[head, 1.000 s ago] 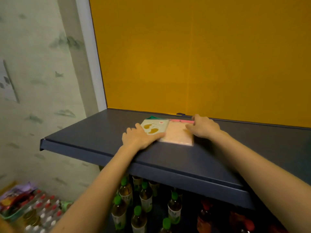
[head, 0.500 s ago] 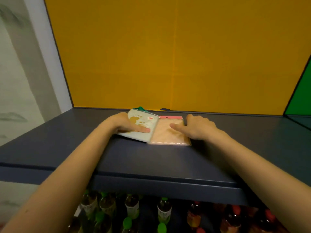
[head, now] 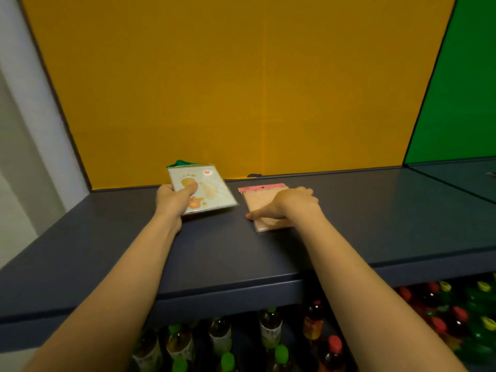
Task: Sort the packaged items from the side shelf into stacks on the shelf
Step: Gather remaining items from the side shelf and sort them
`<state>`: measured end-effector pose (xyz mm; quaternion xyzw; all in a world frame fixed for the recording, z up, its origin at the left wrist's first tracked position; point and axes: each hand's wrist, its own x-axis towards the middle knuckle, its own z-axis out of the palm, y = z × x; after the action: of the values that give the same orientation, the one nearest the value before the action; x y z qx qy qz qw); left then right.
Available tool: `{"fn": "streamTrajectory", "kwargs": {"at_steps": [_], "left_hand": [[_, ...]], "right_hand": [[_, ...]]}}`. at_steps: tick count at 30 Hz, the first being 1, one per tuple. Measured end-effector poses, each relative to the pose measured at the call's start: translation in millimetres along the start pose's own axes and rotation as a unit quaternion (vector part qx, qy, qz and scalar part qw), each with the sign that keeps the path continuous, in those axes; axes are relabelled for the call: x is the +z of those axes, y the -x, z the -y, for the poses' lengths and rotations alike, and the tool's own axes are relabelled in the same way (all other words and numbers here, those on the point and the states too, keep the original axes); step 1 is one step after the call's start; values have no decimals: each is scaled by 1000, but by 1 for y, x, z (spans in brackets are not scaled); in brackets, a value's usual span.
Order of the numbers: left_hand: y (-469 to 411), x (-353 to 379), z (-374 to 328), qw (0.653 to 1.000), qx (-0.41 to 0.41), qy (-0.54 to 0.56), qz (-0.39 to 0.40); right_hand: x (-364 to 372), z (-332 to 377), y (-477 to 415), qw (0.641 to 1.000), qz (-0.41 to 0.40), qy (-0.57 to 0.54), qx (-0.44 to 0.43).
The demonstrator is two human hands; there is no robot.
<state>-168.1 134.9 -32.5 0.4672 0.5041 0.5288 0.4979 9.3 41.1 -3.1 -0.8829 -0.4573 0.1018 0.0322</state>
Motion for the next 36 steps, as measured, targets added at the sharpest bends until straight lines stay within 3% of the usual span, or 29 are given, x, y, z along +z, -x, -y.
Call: {"fn": "streamTrajectory", "kwargs": {"at_steps": [4, 10, 18, 23, 29, 36], "left_hand": [[0, 4, 4, 1000, 8, 2, 0], [13, 16, 2, 997, 40, -28, 62], [63, 58, 0, 975, 69, -18, 211], [108, 122, -3, 961, 60, 10, 271], [178, 224, -2, 934, 55, 34, 352], [257, 334, 4, 927, 28, 20, 374]], "right_hand": [[0, -8, 1, 996, 34, -84, 18], [5, -46, 14, 972, -7, -233, 10], [-3, -154, 39, 898, -98, -428, 18], [-18, -231, 58, 856, -184, -480, 56], [-34, -346, 82, 815, -206, -535, 87], [-54, -477, 92, 788, -194, -574, 113]]}}
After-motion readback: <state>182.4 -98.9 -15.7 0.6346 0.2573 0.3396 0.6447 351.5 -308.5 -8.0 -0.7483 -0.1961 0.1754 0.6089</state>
